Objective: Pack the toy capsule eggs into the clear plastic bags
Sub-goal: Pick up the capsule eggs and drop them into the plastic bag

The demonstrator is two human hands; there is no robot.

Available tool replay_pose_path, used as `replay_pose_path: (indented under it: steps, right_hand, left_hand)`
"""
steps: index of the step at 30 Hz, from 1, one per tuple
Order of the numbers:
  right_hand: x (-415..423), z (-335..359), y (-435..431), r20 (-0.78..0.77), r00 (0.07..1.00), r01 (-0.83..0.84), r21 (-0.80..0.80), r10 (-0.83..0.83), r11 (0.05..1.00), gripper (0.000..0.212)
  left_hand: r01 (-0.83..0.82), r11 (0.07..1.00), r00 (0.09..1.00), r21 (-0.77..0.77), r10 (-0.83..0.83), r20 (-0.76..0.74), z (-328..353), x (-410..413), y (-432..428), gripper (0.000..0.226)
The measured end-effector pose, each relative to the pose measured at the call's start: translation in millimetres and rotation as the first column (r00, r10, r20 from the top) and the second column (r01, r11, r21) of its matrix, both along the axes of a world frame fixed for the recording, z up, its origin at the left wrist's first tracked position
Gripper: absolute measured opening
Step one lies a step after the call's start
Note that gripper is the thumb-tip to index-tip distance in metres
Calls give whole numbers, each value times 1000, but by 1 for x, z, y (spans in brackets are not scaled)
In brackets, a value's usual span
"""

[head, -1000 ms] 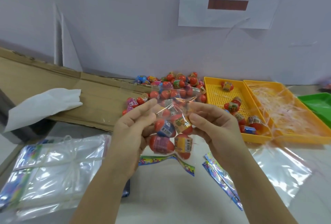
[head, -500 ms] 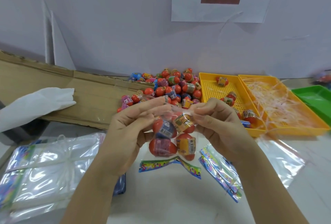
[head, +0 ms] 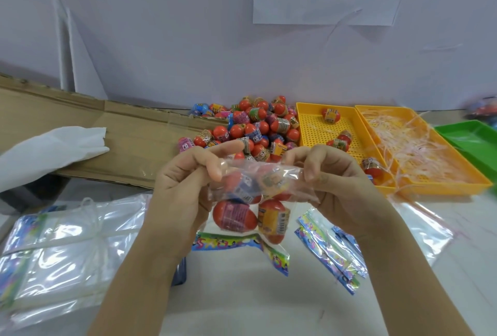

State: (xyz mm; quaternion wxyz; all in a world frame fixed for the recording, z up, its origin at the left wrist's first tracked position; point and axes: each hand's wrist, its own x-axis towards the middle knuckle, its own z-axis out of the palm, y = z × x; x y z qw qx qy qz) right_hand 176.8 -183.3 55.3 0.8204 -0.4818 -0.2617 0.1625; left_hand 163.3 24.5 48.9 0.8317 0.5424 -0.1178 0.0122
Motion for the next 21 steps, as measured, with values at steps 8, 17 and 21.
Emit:
replay_pose_path:
  steps: [8,17,21]
  right_hand:
    - [-2,4,-12,10,953,303,-37,-303,952,20]
    - [-5,1,17,-46,944,284,-383,-326,879,39]
    - [-5,-1,22,-149,899,351,-316,-412,881,10]
  left_hand:
    - [-84,993,995,-88,79,-69,-6,11,16,24]
    - [-124,992,990,27,125,-62,-10,11,6,50]
    - [-78,997,986,11,78,-150,-9,12,1,37]
